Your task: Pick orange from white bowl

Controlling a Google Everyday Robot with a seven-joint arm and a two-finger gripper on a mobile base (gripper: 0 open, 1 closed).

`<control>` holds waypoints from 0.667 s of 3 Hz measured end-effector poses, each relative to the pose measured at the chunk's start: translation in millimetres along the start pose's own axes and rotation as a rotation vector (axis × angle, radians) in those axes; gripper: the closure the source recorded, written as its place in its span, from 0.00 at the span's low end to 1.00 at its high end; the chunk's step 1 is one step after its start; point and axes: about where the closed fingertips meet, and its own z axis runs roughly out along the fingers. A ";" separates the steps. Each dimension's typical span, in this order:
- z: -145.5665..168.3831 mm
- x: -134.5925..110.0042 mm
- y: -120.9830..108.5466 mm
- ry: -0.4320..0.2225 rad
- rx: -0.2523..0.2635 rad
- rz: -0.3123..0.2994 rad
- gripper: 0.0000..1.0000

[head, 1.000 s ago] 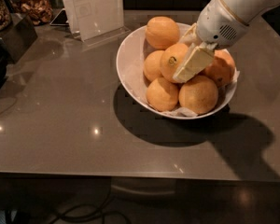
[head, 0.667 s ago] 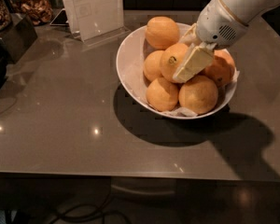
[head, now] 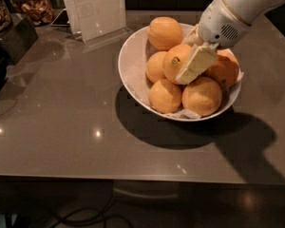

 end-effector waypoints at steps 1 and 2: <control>1.4 0.6 -1.8 0.002 -0.005 0.005 0.28; 11.1 5.2 -5.3 0.006 -0.024 0.016 0.40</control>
Offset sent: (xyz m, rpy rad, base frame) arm 0.0089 -0.0034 -0.0268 -0.0102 0.0724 -0.0023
